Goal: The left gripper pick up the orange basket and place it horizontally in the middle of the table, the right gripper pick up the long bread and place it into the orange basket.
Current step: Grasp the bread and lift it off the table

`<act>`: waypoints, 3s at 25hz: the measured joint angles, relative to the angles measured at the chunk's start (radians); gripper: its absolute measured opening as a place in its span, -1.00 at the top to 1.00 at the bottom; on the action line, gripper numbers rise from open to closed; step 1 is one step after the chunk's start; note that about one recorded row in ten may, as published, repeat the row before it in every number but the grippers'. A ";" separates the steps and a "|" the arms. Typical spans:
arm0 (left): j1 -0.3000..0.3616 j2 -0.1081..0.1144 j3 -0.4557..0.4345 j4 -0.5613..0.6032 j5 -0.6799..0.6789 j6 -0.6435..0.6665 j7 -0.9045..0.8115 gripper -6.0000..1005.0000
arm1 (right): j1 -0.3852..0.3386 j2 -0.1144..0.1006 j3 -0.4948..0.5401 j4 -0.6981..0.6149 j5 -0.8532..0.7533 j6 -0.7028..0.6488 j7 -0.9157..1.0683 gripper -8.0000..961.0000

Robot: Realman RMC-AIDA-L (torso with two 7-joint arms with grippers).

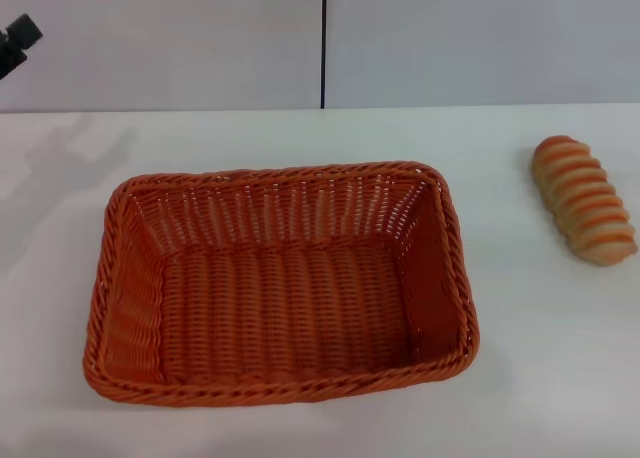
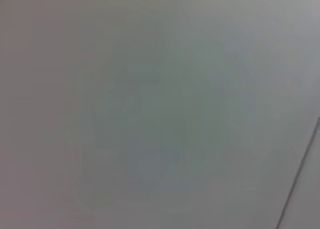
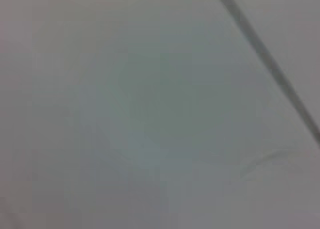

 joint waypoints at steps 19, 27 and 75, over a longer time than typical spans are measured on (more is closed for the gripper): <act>-0.030 -0.004 0.006 -0.326 -0.146 0.260 0.504 -0.59 | 0.364 -0.080 -0.325 -0.146 -0.788 -0.033 0.541 -0.44; -0.030 -0.002 0.007 -0.337 -0.141 0.257 0.503 -0.59 | 0.405 -0.056 -0.399 -0.143 -0.906 0.026 0.608 -0.45; -0.040 -0.002 0.047 -0.339 -0.146 0.261 0.477 -0.59 | 0.391 0.037 -0.492 -0.192 -0.996 0.146 0.630 -0.46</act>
